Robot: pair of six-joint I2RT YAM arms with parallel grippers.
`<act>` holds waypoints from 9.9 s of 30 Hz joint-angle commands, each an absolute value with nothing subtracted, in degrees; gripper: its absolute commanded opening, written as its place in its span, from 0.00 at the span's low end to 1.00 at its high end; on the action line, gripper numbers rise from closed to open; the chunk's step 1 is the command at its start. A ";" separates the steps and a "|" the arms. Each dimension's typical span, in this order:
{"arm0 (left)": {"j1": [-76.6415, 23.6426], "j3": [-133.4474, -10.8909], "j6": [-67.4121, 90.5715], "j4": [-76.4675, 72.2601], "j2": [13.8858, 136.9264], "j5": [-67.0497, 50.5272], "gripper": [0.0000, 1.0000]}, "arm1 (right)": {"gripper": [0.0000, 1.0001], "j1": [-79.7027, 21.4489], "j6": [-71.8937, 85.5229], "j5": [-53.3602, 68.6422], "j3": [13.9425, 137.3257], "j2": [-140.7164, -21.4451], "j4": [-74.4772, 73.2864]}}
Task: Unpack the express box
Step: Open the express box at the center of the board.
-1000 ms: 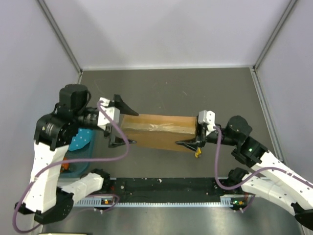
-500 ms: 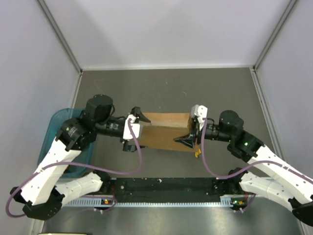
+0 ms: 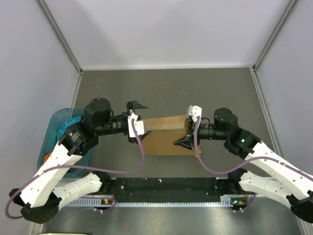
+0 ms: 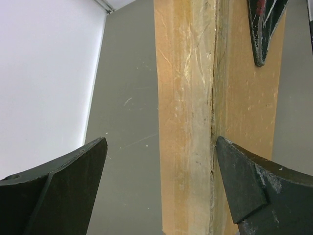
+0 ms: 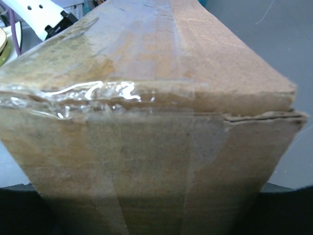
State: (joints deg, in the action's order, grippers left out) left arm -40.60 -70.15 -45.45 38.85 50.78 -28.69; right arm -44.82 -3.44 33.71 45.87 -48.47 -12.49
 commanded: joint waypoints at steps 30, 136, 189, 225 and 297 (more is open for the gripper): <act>-41.31 -65.83 -51.94 21.97 49.57 -1.23 0.99 | 0.00 -49.39 -9.05 38.15 55.81 -52.56 -19.95; -46.84 -55.46 -44.47 37.63 45.53 -10.38 0.99 | 0.00 -51.50 -10.02 26.98 60.91 -64.16 -26.81; -50.62 -57.57 -39.82 31.03 49.57 -4.05 0.99 | 0.00 -54.40 -10.64 26.37 64.25 -67.41 -32.52; -58.45 -70.31 -16.79 20.91 58.18 9.31 0.99 | 0.00 -56.69 -9.84 28.48 66.09 -71.72 -31.11; -50.10 -54.93 -35.25 38.93 38.93 -6.93 0.99 | 0.00 -54.05 -13.27 27.51 58.18 -65.74 -28.39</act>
State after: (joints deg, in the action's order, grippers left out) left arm -50.48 -52.42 -35.97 39.86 37.50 -3.99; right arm -54.19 -12.88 26.94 58.06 -66.00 -29.15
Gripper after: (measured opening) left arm 0.990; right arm 0.583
